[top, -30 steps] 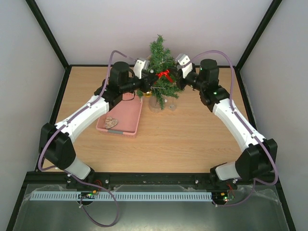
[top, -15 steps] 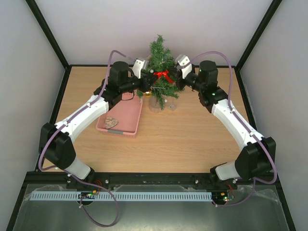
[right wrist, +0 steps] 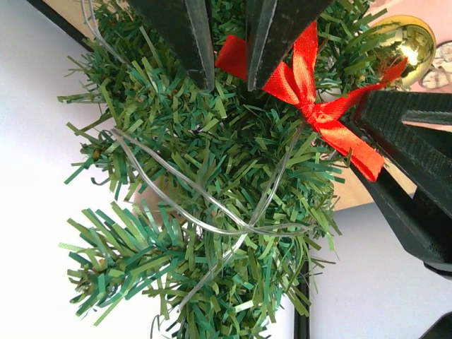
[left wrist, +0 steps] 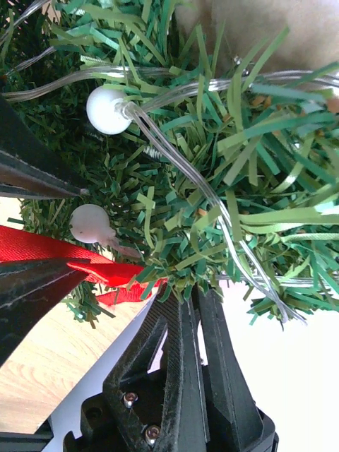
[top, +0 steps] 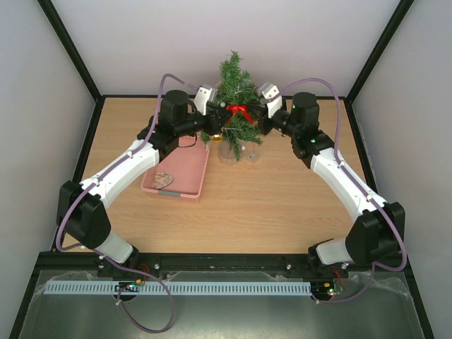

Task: Decorate the small christmas tree
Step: Place the decoration item on the Christmas tree, then move the decoration item to the storage box.

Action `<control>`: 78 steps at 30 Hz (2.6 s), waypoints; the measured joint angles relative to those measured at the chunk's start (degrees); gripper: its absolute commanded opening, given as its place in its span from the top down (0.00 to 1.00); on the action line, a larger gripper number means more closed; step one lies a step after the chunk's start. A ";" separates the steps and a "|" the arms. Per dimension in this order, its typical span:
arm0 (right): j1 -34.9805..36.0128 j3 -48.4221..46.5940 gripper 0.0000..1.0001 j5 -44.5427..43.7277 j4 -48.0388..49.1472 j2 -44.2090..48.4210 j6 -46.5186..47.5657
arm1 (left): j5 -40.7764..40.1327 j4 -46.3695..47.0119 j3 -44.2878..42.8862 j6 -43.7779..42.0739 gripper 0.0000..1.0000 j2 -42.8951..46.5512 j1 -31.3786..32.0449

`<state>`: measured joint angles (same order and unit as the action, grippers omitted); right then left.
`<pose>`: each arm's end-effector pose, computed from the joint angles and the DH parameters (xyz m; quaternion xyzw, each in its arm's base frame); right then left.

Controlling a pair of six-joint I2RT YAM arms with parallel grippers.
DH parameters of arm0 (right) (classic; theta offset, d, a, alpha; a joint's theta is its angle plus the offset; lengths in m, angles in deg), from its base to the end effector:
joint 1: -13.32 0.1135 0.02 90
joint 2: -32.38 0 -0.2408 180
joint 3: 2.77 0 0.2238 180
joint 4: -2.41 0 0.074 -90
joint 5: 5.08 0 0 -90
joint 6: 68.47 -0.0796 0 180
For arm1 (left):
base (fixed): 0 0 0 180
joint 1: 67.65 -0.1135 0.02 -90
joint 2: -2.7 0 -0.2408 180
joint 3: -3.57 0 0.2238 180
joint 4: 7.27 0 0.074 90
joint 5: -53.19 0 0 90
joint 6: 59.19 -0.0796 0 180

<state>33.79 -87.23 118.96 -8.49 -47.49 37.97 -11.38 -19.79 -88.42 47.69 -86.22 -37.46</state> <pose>0.3028 0.1606 0.3531 -0.4107 0.6139 0.2403 0.6298 0.3137 -0.2221 0.3423 0.2276 0.7227 -0.4058 0.5111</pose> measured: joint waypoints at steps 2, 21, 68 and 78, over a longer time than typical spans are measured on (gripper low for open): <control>0.00 0.13 0.80 -0.17 0.02 0.17 -0.37 | -0.02 -0.02 0.00 0.02 0.73 0.13 0.00; 0.00 1.01 0.48 -1.73 1.25 2.84 -4.50 | -0.87 -1.01 1.09 -1.01 0.57 2.16 0.00; 0.00 22.49 0.02 -14.91 5.29 33.35 -40.54 | -24.65 -33.55 15.72 4.13 0.32 -5.29 -12.70; 0.00 22.95 0.02 -14.56 6.21 33.81 -40.48 | -27.71 -27.23 22.67 16.57 0.33 -3.41 -13.99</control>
<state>33.79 -64.28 104.41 -2.29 -13.68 -2.51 -39.10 -47.03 -65.76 64.26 -89.63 -51.45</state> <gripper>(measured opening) 0.983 0.674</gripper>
